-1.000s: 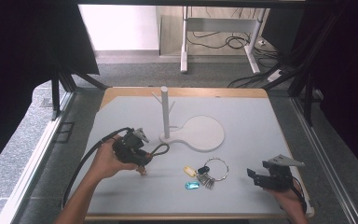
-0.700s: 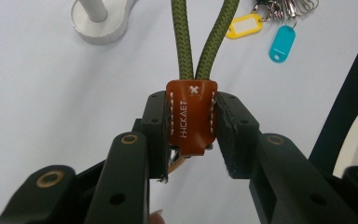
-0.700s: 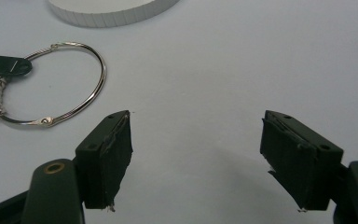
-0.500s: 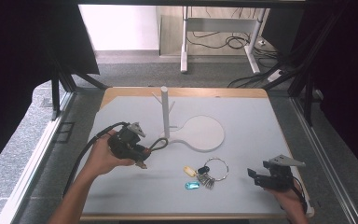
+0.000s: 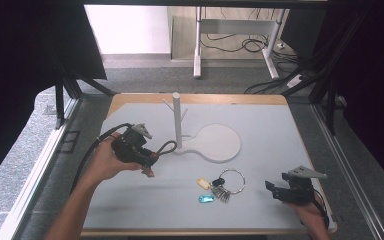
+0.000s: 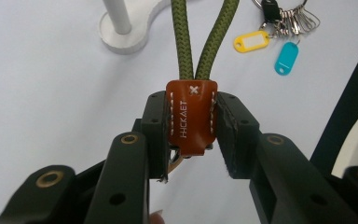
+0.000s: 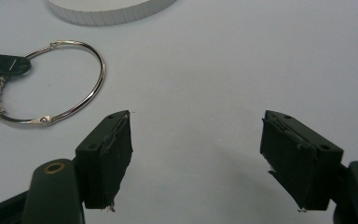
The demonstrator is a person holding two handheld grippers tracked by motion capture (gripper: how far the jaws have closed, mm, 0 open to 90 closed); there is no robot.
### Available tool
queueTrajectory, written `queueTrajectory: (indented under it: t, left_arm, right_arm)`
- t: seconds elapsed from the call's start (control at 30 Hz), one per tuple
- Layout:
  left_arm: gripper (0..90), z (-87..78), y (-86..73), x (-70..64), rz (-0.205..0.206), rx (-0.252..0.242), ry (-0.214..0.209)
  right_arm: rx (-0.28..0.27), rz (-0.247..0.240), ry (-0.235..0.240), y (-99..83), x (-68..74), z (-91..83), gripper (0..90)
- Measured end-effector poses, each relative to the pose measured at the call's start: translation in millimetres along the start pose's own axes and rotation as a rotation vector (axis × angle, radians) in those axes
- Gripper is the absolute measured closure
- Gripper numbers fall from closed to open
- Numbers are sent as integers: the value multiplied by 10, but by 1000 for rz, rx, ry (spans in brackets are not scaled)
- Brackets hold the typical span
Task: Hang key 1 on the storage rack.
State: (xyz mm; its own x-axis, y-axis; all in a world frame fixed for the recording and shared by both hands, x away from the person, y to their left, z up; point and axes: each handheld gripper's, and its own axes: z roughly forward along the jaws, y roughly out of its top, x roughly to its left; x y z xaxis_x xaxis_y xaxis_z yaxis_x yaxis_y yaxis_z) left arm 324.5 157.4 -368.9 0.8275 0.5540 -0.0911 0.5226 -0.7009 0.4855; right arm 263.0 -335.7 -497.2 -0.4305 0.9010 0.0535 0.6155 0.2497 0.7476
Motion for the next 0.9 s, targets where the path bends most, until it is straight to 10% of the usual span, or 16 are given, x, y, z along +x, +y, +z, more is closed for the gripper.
queueTrajectory:
  t: [0.9]
  left_arm:
    - [667, -265, 137, 156, -11, -37, -1]
  right_arm:
    - [1, -3, -5, -7, -6, 6, 257]
